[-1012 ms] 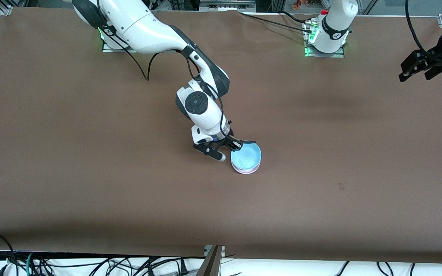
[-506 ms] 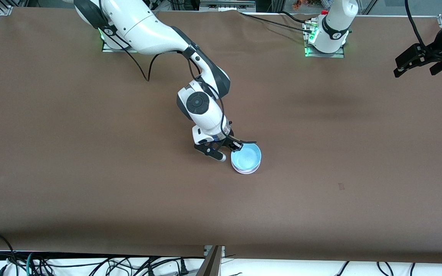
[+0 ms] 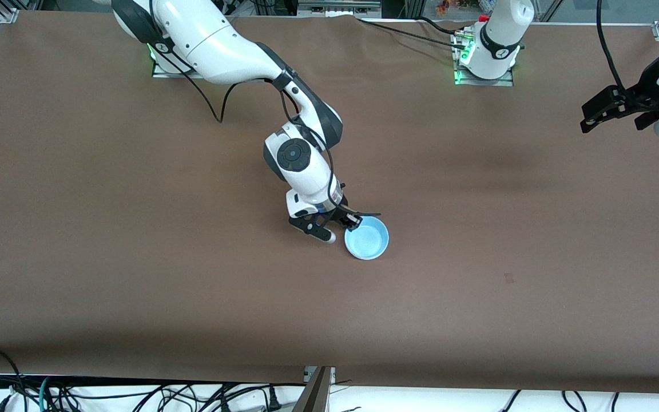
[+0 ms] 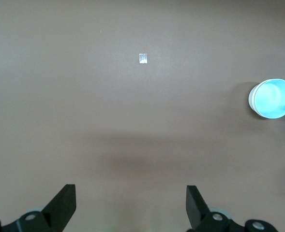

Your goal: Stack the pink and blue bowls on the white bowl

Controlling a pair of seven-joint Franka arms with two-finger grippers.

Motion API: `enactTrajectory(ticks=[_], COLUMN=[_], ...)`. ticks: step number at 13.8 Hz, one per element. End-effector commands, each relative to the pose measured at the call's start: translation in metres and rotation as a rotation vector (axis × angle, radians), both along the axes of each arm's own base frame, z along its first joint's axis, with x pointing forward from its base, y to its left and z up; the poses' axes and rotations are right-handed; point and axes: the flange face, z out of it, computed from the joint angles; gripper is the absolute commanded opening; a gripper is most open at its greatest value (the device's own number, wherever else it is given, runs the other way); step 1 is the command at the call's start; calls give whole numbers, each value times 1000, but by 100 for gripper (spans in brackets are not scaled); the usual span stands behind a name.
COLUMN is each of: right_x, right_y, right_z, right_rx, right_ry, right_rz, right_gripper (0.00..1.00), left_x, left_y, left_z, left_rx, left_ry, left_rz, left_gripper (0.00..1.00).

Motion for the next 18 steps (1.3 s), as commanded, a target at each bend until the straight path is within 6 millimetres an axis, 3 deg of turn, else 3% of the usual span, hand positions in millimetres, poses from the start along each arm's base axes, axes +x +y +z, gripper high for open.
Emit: enactTrajectory(ticks=[1,3,4,6,8,10,13,15,17,18], right_x=[4,17,24,48,71,86,67,43,5,-19], right_y=[5,-15,-26,-73,-135,-210,-294,-353,-397,-409], right_z=[14,39,70,111,149,182,244,289,326,341], right_rx=[2,-47,-54,-102,-146,-182,-237,-248,-243,-232], right_ry=[-11,4,-12,-16,13,75,163,179,204,197], right_rz=[-40,-42,-37,40,95,111,295,388,424,420], right_gripper=[100,100,100,100,100,100,100,100,100,100], left_x=[3,7,8,8,9,10,8,5,4,2], left_y=[1,3,2,3,3,3,2,4,5,8], left_z=[1,3,0,-6,-6,-7,-12,-14,-16,-13], left_rx=[7,-35,-34,-31,-32,-28,-28,-29,-31,-32], left_ry=[12,-17,-16,-4,-7,-15,-16,-19,-25,-30], left_rz=[11,21,16,15,12,5,2,2,-17,-27], left_gripper=[100,100,100,100,100,100,100,100,100,100])
